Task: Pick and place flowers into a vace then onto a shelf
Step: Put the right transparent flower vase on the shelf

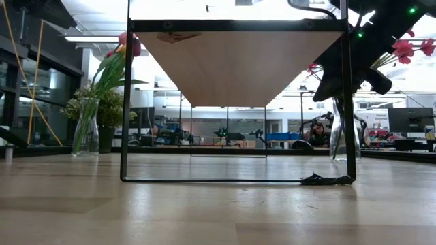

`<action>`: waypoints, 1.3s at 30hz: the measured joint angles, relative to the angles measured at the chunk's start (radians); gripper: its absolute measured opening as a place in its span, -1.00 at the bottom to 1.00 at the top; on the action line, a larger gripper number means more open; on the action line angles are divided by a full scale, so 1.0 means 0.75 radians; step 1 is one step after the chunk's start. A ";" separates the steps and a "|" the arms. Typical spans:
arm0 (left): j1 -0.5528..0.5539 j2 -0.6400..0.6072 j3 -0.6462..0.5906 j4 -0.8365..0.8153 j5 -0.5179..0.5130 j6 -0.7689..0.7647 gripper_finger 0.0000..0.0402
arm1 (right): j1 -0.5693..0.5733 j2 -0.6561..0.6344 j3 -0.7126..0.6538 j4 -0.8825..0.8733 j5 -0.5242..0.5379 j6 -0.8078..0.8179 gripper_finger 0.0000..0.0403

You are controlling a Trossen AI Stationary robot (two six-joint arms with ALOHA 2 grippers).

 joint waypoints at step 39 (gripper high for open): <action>0.000 0.000 0.000 0.000 -0.002 -0.011 0.24 | 0.122 -0.018 0.001 -0.042 -0.487 0.122 -0.99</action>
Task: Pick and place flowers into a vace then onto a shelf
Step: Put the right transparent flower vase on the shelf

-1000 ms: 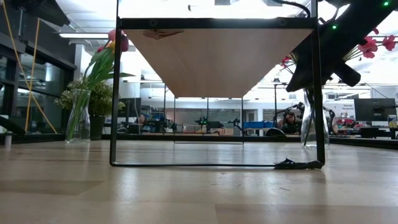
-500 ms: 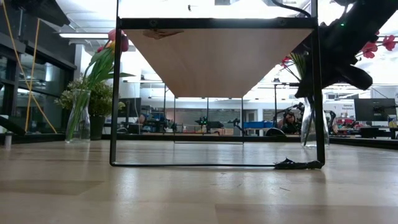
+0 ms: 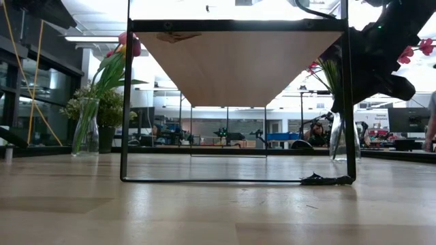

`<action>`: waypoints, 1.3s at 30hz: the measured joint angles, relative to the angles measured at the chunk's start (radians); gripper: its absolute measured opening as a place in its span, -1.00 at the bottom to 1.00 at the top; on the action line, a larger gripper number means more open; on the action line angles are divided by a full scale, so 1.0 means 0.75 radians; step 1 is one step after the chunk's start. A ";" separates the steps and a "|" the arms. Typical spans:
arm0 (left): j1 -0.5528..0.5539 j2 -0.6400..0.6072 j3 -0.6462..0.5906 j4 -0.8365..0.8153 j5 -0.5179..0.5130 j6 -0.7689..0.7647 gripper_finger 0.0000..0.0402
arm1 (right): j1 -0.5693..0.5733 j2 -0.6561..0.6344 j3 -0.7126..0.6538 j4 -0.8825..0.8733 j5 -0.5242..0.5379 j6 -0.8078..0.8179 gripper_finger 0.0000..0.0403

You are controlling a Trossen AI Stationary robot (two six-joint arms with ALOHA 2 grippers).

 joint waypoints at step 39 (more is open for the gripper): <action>0.000 0.000 0.000 0.011 -0.035 -0.001 0.24 | 0.375 0.001 0.000 -0.273 -0.249 0.435 0.23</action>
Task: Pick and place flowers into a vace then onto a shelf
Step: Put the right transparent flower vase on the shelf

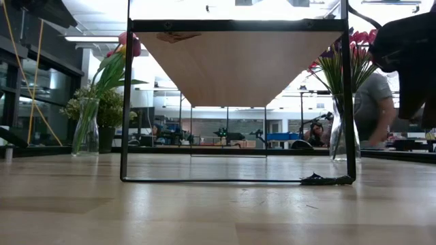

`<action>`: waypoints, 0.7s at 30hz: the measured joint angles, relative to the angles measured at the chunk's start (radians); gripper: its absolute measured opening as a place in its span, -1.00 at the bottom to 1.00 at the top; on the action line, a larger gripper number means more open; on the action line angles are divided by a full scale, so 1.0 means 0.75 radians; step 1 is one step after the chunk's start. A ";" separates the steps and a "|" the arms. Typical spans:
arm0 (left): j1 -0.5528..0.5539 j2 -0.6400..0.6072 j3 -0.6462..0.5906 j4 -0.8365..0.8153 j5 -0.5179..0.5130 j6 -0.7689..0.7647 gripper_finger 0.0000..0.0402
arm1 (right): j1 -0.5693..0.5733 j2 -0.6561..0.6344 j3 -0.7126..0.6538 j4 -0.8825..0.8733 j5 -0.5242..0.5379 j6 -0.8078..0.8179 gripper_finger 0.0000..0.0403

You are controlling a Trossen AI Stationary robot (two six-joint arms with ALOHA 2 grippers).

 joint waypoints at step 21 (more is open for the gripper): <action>0.000 0.000 0.000 -0.001 0.015 0.003 0.24 | 0.068 0.008 0.000 0.157 0.162 -0.117 0.48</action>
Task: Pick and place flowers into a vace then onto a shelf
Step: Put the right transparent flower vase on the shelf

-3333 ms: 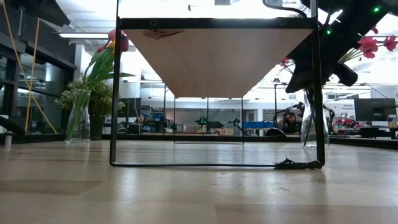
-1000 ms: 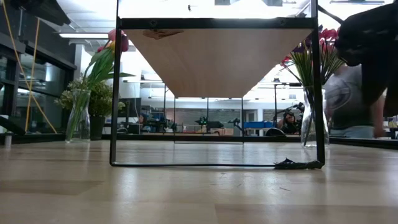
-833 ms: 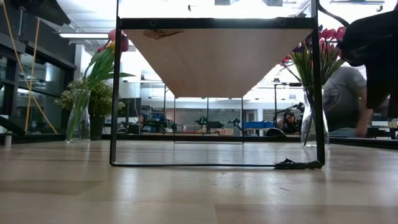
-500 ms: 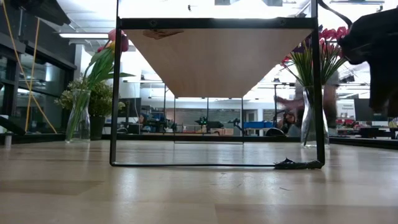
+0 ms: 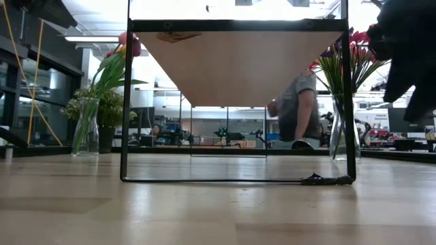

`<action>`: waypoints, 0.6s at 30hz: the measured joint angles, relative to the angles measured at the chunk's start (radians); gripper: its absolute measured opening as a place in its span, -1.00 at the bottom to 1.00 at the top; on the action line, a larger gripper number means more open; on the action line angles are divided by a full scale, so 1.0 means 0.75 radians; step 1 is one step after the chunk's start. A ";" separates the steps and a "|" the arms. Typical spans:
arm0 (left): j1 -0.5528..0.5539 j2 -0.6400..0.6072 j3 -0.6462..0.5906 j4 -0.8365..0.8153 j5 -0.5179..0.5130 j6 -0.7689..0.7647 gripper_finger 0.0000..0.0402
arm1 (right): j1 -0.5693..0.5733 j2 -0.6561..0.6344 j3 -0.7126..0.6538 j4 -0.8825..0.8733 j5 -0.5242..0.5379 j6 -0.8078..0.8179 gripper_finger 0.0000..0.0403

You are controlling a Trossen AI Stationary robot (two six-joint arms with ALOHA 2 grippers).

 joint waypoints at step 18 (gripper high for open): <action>0.000 0.000 0.000 -0.008 0.036 0.013 0.24 | -0.218 0.198 0.000 0.058 0.239 -0.026 0.70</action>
